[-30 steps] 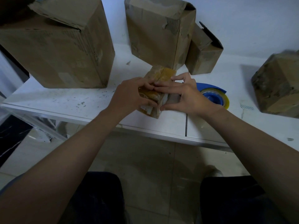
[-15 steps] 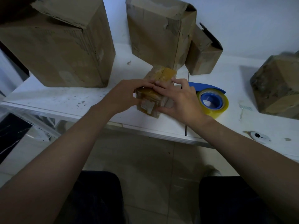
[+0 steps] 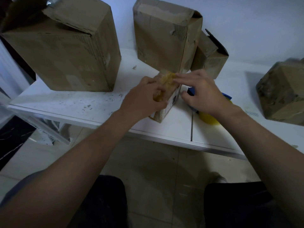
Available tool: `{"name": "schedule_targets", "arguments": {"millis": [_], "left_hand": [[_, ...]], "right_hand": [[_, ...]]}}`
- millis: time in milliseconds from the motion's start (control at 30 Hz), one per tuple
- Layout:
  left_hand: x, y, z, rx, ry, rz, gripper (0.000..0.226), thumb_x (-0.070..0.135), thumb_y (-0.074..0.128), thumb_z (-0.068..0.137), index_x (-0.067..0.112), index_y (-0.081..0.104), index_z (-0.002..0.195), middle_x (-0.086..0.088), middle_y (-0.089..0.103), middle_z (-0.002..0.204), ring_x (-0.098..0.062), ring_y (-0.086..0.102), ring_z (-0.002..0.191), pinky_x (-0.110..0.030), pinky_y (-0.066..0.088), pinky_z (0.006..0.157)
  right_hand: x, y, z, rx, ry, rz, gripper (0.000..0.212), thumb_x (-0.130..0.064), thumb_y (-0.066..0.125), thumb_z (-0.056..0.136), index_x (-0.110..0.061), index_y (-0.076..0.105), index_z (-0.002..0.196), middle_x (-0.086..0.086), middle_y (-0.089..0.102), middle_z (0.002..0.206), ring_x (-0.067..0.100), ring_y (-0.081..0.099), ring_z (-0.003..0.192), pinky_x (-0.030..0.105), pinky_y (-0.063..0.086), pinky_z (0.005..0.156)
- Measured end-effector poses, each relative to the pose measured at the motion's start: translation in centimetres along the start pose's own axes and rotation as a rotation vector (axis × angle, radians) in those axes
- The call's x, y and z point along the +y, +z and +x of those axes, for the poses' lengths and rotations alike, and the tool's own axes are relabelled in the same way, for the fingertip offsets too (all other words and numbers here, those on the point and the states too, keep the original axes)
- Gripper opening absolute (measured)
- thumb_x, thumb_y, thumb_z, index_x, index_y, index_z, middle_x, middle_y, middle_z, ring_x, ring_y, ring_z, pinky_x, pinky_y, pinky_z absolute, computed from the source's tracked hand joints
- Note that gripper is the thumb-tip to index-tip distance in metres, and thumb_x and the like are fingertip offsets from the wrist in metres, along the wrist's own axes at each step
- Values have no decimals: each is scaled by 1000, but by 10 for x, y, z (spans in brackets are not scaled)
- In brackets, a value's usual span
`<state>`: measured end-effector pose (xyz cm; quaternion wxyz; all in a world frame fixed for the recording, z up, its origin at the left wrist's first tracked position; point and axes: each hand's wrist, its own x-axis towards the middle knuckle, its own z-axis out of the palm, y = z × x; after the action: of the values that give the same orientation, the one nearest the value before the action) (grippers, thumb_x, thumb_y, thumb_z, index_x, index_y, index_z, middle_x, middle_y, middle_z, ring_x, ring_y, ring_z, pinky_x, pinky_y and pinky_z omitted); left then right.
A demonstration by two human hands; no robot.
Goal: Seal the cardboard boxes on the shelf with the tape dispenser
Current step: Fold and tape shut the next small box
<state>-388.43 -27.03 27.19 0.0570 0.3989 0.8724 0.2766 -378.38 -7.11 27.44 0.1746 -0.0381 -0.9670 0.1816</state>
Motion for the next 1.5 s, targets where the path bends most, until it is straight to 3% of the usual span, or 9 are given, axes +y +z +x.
{"name": "schedule_targets", "arguments": {"millis": [100, 267, 400, 500, 600, 733, 1100, 1367, 1500], "left_hand": [[-7, -22, -1, -132, 34, 77, 54, 46, 74, 80, 39, 60, 132, 7, 52, 133, -18, 56, 113, -38, 52, 92], [-37, -51, -6, -257, 50, 132, 57, 21, 74, 85, 39, 58, 136, 11, 48, 151, -22, 34, 145, -47, 31, 118], [-60, -47, -4, 42, 69, 226, 48, 11, 63, 93, 56, 60, 111, 2, 67, 127, -30, 57, 121, -54, 46, 101], [-48, -32, -5, 255, 3, 335, 38, 7, 58, 97, 39, 76, 105, -4, 63, 116, -32, 56, 107, -46, 50, 92], [-31, -25, -9, 89, 78, 183, 31, 13, 54, 100, 26, 72, 121, -5, 59, 126, -23, 55, 114, -31, 44, 97], [-22, -21, -16, -143, 110, -41, 46, 33, 69, 93, 21, 60, 137, 7, 53, 147, -11, 53, 125, -26, 44, 102], [-19, -38, -7, -267, 16, -103, 39, 23, 69, 92, 29, 64, 131, 12, 63, 133, -8, 59, 119, -26, 40, 108], [-16, -19, -9, -33, 54, -94, 29, 26, 66, 95, 23, 69, 124, 4, 69, 125, -16, 64, 115, -35, 47, 107], [-15, -11, -8, 41, 22, -122, 27, 27, 64, 97, 23, 71, 123, 7, 70, 123, -10, 63, 109, -25, 47, 101]], "right_hand": [[7, 3, 6, -123, 21, -164, 51, -38, 60, 95, -50, 47, 143, -14, 29, 162, 27, 25, 135, 50, 27, 110], [-1, 4, 10, -283, -47, -124, 53, -52, 60, 94, -58, 41, 144, -16, 23, 164, 24, 18, 138, 51, 22, 109], [-15, 9, 12, -294, -87, 5, 52, -52, 74, 84, -48, 58, 134, -8, 49, 133, 12, 32, 119, 37, 35, 100], [-25, 15, 6, -272, -116, 66, 44, -43, 77, 84, -45, 65, 127, -7, 56, 109, 12, 44, 102, 32, 43, 85], [-27, 14, 1, -191, -142, 36, 39, -42, 75, 84, -35, 71, 122, -5, 63, 93, 14, 49, 87, 37, 47, 73], [-24, 6, -4, -127, -194, 17, 29, -40, 76, 83, -25, 79, 108, -29, 50, 75, 9, 47, 75, 31, 40, 66], [-17, -6, -10, -191, -92, 32, 29, -37, 72, 89, -28, 76, 116, -13, 74, 104, 11, 52, 91, 36, 48, 78], [-9, 10, -8, -42, -15, -26, 20, -39, 68, 92, -34, 78, 110, -12, 75, 98, 13, 53, 90, 43, 50, 81], [-6, 16, -9, -21, 41, -67, 24, -47, 64, 92, -40, 75, 113, -7, 73, 98, 12, 54, 88, 40, 52, 79]]}}
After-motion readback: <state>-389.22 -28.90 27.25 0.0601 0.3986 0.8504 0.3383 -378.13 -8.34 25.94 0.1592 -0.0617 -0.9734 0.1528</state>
